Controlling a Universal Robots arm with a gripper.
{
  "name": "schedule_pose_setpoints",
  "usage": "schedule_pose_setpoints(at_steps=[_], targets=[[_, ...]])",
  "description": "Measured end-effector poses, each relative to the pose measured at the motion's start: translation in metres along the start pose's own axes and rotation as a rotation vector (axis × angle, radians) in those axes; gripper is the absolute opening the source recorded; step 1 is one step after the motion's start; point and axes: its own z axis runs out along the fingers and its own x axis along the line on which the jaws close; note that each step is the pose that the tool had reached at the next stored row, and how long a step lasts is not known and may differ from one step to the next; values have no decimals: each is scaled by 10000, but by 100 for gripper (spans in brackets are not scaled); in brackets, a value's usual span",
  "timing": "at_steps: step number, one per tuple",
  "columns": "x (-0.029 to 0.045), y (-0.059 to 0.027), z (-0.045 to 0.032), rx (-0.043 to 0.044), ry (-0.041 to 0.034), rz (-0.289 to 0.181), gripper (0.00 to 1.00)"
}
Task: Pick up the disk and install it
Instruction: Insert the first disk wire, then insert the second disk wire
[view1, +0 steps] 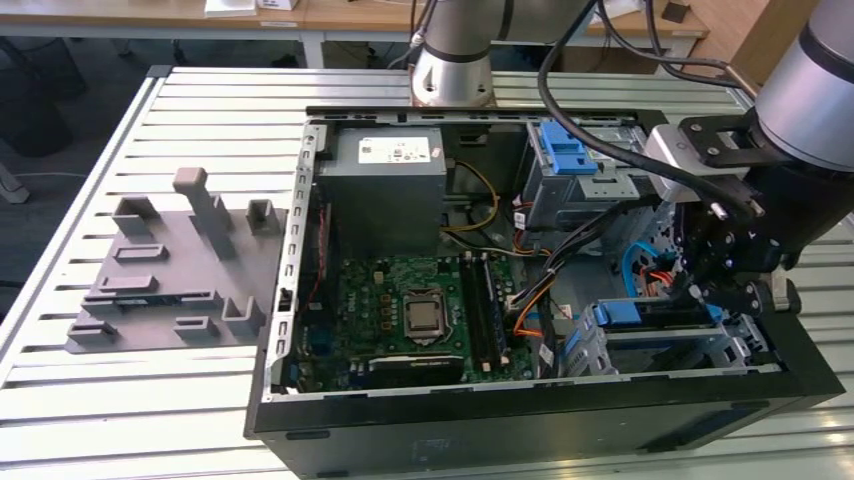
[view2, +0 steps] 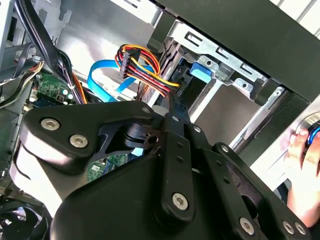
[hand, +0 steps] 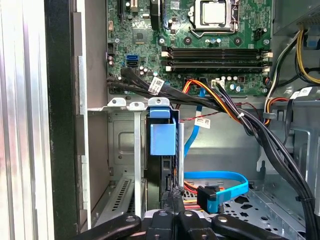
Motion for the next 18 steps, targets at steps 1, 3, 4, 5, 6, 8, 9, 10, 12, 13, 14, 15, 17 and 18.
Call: schedule_pose_setpoints(at_steps=[1,3,4,5,6,8,9,10,12,13,14,15,17,18], targets=[[0,0,0,-1,0,0,11],[0,0,-2,0,0,0,11],[0,0,-5,0,1,0,11],[0,0,-7,0,1,0,11],[0,-1,-13,0,3,0,11],[0,-2,-30,-1,1,0,11],[0,-2,-38,-1,1,0,11],[0,-3,-47,0,1,0,11],[0,-4,-60,-1,-1,0,11],[0,-4,-67,-1,0,0,11],[0,-5,-72,-1,-1,0,11],[0,-5,-77,-1,-1,0,11],[-1,-6,-89,-1,1,0,11],[-1,-6,-97,-1,1,0,11]])
